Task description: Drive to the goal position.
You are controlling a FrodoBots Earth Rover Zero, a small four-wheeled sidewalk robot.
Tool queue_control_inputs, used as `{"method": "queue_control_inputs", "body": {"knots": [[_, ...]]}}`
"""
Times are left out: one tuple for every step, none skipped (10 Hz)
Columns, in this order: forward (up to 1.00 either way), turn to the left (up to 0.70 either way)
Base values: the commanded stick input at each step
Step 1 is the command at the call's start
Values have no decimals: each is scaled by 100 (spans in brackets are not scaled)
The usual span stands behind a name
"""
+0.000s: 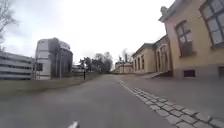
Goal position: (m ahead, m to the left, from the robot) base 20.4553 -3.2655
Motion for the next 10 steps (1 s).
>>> {"method": "queue_control_inputs", "body": {"knots": [[70,0],[70,0],[70,0],[70,0],[70,0],[70,0],[70,0],[70,0],[70,0],[70,0]]}}
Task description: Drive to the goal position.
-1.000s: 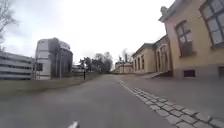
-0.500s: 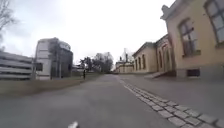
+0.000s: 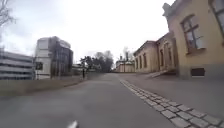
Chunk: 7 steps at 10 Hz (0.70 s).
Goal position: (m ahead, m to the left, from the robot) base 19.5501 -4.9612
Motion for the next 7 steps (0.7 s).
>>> {"method": "queue_control_inputs", "body": {"knots": [[70,0],[70,0],[70,-23],[70,-35],[70,-35],[70,-35],[70,-35]]}}
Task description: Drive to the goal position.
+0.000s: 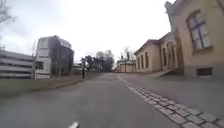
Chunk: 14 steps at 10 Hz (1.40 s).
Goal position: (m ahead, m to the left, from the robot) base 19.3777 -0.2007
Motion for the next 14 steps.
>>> {"method": "queue_control_inputs", "body": {"knots": [[70,-35],[70,-28],[70,-21],[70,-13],[70,-5],[70,-4],[70,-15],[70,-26],[70,-29],[70,0],[70,0],[70,0],[70,0],[70,0]]}}
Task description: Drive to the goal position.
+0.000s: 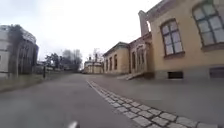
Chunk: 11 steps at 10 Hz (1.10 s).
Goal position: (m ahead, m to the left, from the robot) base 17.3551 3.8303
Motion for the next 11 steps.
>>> {"method": "queue_control_inputs", "body": {"knots": [[70,0],[70,0],[70,0],[70,0],[70,0],[70,0],[70,0],[70,0],[70,0],[70,0],[70,0]]}}
